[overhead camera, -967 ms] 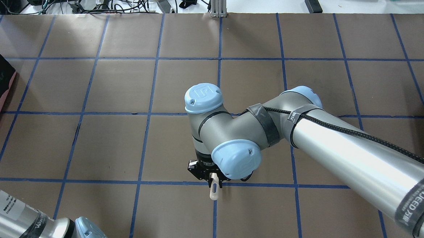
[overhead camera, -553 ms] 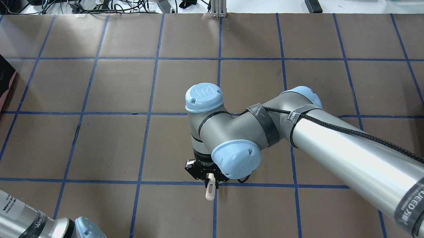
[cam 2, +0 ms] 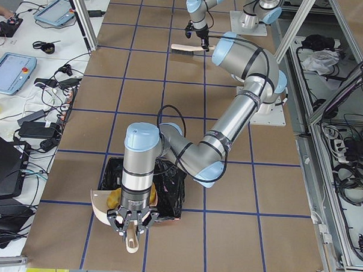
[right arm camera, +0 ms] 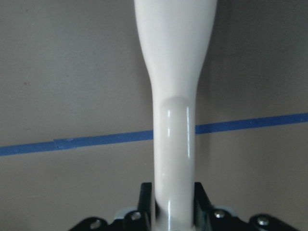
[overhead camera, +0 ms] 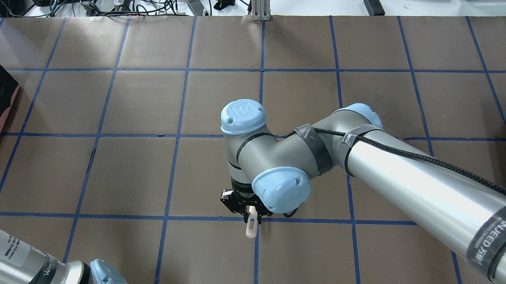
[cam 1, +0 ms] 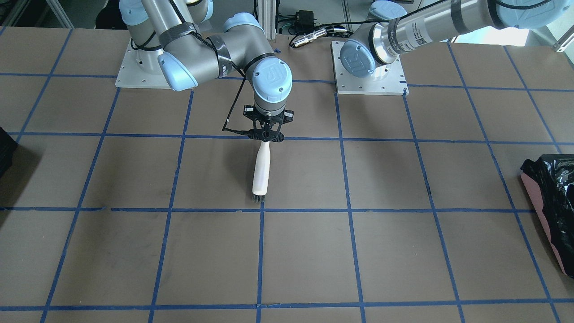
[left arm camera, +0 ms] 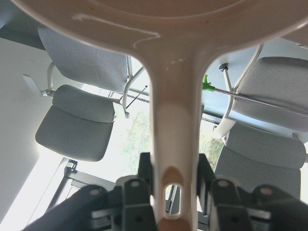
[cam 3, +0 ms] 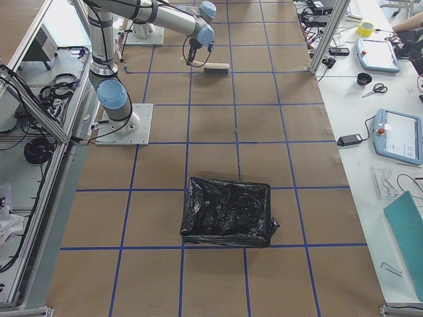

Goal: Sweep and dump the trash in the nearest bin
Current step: 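Tip the dustpan over the bin with the left gripper to dump the toys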

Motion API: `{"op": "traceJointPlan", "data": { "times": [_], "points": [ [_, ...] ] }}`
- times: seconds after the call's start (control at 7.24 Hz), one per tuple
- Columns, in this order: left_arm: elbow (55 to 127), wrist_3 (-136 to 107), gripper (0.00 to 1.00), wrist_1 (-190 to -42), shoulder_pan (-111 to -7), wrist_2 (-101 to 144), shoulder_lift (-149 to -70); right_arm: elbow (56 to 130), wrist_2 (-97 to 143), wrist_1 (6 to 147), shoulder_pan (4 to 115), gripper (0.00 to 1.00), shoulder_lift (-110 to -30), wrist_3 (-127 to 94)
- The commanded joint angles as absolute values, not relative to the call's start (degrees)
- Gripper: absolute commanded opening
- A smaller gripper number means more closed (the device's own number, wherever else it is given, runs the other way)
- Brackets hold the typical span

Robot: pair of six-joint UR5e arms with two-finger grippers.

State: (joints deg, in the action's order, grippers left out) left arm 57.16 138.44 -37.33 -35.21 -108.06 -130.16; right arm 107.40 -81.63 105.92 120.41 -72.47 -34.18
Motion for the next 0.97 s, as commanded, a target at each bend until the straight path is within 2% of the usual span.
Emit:
{"op": "traceJointPlan", "data": {
  "times": [0.0,0.28,0.41,0.83],
  "points": [
    [63.0,140.1,0.00,-30.1,-37.3,-111.8,-127.4,107.3,-81.9,106.3,120.4,0.76,-72.4,-34.0],
    [65.5,141.6,0.00,-27.4,-38.6,-113.6,-125.6,104.8,-83.4,109.7,118.6,0.80,-73.3,-32.6],
    [68.2,143.6,0.00,-21.4,-38.8,-113.6,-125.2,101.3,-84.6,108.5,116.9,0.88,-74.9,-29.0],
    [70.0,142.9,0.00,-20.0,-39.2,-112.9,-124.1,87.1,-85.2,91.5,113.1,0.96,-81.4,-24.5]
  ]
}}
